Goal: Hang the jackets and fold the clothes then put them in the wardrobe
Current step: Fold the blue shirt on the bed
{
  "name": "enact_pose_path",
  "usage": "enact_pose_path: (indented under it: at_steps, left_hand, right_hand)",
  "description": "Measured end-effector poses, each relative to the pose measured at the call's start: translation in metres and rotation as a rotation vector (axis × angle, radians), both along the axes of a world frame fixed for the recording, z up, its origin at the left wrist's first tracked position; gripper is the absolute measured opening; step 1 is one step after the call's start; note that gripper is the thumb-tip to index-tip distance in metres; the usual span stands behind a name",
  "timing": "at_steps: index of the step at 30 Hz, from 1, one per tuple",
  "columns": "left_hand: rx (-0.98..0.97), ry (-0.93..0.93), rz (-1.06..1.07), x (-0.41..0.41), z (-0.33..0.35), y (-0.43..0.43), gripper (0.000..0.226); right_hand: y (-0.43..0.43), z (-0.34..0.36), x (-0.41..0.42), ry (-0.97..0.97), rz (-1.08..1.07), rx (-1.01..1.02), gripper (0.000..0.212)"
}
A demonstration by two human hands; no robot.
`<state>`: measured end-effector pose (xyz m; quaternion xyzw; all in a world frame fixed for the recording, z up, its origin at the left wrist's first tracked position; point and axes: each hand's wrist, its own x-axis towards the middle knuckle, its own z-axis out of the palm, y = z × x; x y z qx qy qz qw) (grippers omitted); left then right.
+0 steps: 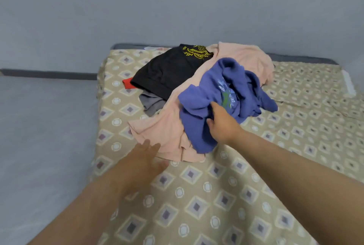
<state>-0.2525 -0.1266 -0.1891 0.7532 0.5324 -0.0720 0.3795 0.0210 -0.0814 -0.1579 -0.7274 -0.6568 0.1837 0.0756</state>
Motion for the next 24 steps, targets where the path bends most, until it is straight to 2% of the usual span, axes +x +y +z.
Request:
enact_pose_path:
  at_steps: [2, 5, 7, 10, 12, 14, 16, 19, 22, 24]
  left_hand:
    - [0.079, 0.112, -0.006, 0.016, -0.035, -0.007, 0.074]
    - [0.263, 0.230, 0.005, 0.019, -0.064, -0.020, 0.097]
    - [0.376, 0.239, 0.020, 0.020, -0.078, -0.029, 0.104]
    - [0.484, 0.241, 0.047, 0.022, -0.083, -0.034, 0.104]
    - [0.523, 0.254, 0.059, 0.022, -0.081, -0.042, 0.102]
    - [0.511, 0.258, 0.097, 0.023, -0.077, -0.055, 0.096]
    - [0.458, 0.241, 0.115, 0.021, -0.072, -0.078, 0.087]
    - [0.363, 0.090, 0.167, 0.013, -0.057, -0.126, 0.075]
    - [0.167, -0.316, 0.436, 0.005, -0.027, -0.180, 0.069]
    - [0.072, -0.507, 0.523, 0.001, -0.005, -0.219, 0.077]
  right_hand:
    - [0.013, -0.027, 0.003, 0.054, -0.045, -0.001, 0.062]
    - [0.017, -0.044, 0.004, -0.052, -0.038, -0.035, 0.027]
    - [0.006, -0.051, 0.006, -0.075, -0.013, -0.014, 0.030]
    - [-0.022, -0.057, 0.006, 0.021, -0.070, 0.029, 0.038]
    - [-0.045, -0.059, 0.006, 0.072, -0.120, 0.039, 0.034]
    - [-0.071, -0.057, 0.000, 0.083, -0.119, 0.020, 0.032]
    - [-0.102, -0.052, -0.008, 0.051, -0.032, -0.030, 0.030]
    - [-0.159, -0.040, -0.026, 0.058, 0.185, -0.148, 0.023]
    - [-0.218, -0.023, -0.052, 0.152, 0.314, -0.151, 0.014]
    - [-0.257, -0.008, -0.070, 0.260, 0.355, -0.123, 0.024]
